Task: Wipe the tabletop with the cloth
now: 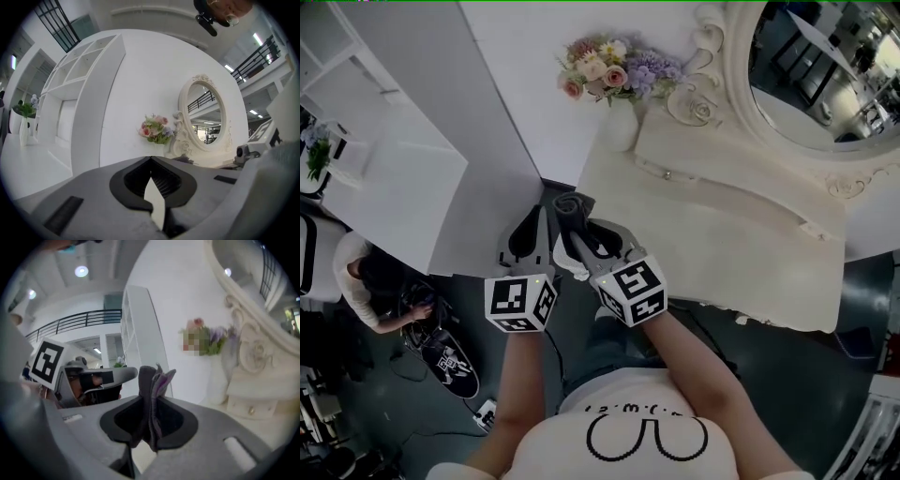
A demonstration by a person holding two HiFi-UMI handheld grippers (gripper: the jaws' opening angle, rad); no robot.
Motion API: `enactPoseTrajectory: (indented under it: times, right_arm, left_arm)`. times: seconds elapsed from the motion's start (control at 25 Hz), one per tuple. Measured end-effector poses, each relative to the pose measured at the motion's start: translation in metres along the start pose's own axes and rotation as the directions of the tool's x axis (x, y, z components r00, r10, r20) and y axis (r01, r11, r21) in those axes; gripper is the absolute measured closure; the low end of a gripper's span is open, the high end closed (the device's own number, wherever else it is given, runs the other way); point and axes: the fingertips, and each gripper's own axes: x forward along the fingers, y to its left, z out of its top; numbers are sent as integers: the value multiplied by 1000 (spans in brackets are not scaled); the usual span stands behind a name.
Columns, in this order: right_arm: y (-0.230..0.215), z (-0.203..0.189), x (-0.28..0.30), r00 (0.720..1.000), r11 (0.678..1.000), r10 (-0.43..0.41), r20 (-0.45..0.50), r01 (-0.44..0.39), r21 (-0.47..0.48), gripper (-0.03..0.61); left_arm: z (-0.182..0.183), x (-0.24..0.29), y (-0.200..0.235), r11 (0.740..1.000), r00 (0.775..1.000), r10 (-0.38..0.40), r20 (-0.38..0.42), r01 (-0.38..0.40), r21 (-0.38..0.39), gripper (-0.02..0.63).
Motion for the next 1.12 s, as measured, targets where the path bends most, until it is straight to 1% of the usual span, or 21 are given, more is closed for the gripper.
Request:
enactPoseTrajectory:
  times: [0.04, 0.12, 0.24, 0.32, 0.44, 0.6, 0.76, 0.96, 1.12]
  right_arm:
    - [-2, 11, -11, 998, 998, -24, 54, 27, -57, 494]
    - [-8, 30, -34, 987, 989, -68, 143, 86, -121, 499]
    - [-19, 54, -69, 965, 975, -118, 233, 157, -159, 499]
    - [-26, 67, -91, 953, 964, -142, 267, 194, -183, 499]
    - [-39, 81, -121, 939, 948, -173, 298, 241, -207, 499]
    - [-58, 96, -163, 919, 933, -212, 333, 292, -212, 499]
    - [-81, 109, -208, 895, 915, -252, 367, 344, -210, 499]
    - [-117, 118, -268, 862, 887, -319, 395, 418, -196, 499]
    - [-153, 118, -321, 832, 858, -382, 403, 481, -180, 499]
  left_arm:
    - [8, -1, -4, 1000, 1000, 0, 24, -1, 12, 615]
    - [21, -2, -14, 999, 998, -3, 66, 0, 42, 615]
    - [35, -3, -32, 996, 993, -26, 111, 16, 87, 615]
    - [41, -4, -48, 993, 990, -44, 133, 29, 112, 615]
    - [50, -6, -75, 988, 986, -62, 152, 39, 150, 615]
    - [62, -7, -112, 988, 984, -74, 162, 50, 146, 615]
    - [74, -4, -152, 984, 977, -100, 189, 69, 165, 615]
    - [88, 1, -204, 978, 968, -131, 213, 91, 187, 615]
    - [91, 8, -252, 972, 961, -161, 223, 115, 205, 615]
